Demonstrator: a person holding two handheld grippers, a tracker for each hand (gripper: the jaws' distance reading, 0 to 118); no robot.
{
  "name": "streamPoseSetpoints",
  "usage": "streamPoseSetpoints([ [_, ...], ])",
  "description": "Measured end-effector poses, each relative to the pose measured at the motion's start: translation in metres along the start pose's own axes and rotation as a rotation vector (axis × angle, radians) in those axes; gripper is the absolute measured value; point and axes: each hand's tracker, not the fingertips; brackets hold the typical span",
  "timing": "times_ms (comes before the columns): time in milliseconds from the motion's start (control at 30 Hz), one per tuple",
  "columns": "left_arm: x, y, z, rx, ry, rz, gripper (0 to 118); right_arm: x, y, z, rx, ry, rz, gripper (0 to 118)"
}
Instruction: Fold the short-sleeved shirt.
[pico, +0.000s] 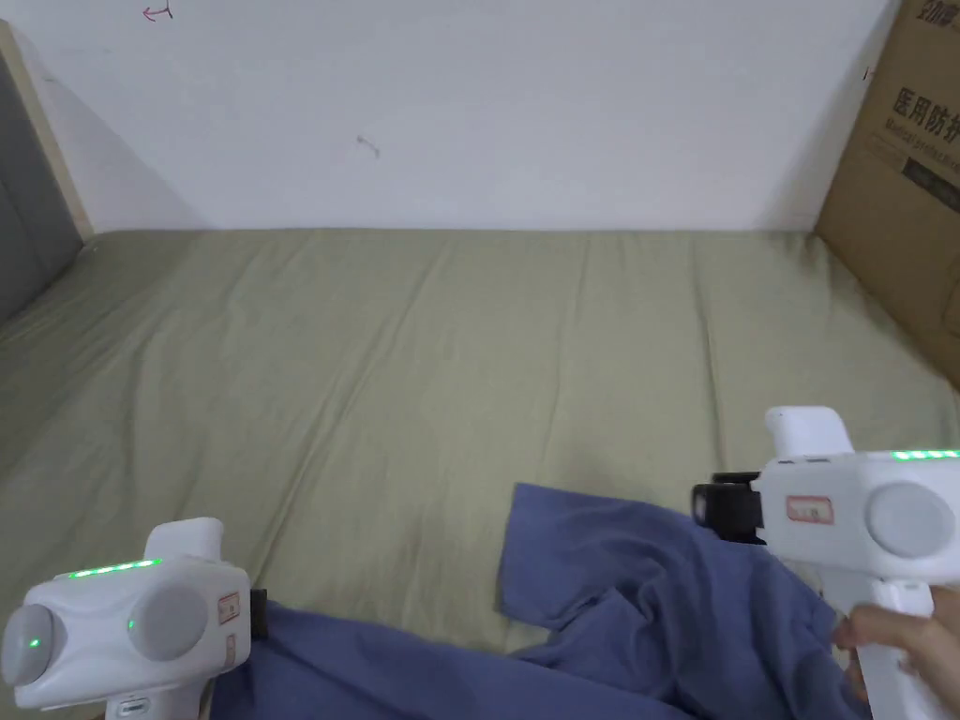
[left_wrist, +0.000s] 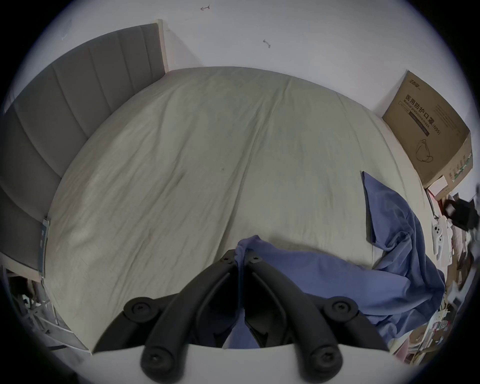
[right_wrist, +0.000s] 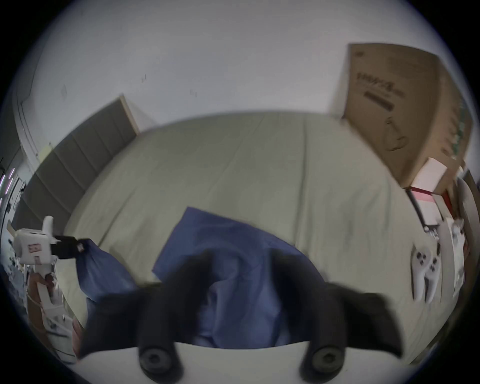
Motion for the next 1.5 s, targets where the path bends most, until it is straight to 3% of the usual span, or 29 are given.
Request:
streamPoseSetpoints([
  [100, -0.002, 0.005, -0.005, -0.004, 0.001, 0.011, 2, 0.008, 0.019, -0.057, -0.127, -0.011, 0.029, 95],
  [200, -0.006, 0.006, -0.008, -0.020, -0.015, 0.029, 2, 0.015, 0.025, -0.103, -0.229, -0.103, 0.053, 95],
  [333, -0.010, 0.010, -0.015, -0.029, -0.022, 0.039, 2, 0.029, 0.017, -0.139, -0.363, -0.091, -0.007, 94],
  [433, -0.010, 0.012, -0.019, -0.042, -0.023, 0.033, 2, 0.031, 0.015, -0.142, -0.348, -0.076, -0.007, 88],
  [500, -0.009, 0.013, -0.017, -0.040, -0.025, 0.035, 2, 0.026, 0.021, -0.133, -0.307, -0.085, 0.024, 55],
  [567, -0.009, 0.014, -0.016, -0.034, -0.029, 0.036, 2, 0.024, 0.020, -0.124, -0.301, -0.063, 0.014, 8],
  [800, -0.006, 0.018, 0.000, -0.018, -0.009, -0.008, 2, 0.018, 0.020, -0.101, -0.264, -0.070, -0.039, 4],
  [900, -0.010, 0.027, 0.017, 0.011, -0.014, 0.004, 2, 0.023, 0.035, -0.070, -0.177, -0.073, -0.082, 4],
  [1267, -0.006, 0.101, 0.140, 0.298, 0.024, -0.069, 2, 0.059, 0.106, 0.137, 0.180, -0.168, -0.165, 4],
  [1500, 0.007, 0.140, 0.232, 0.490, 0.003, -0.109, 2, 0.067, 0.124, 0.254, 0.393, -0.126, -0.229, 4],
])
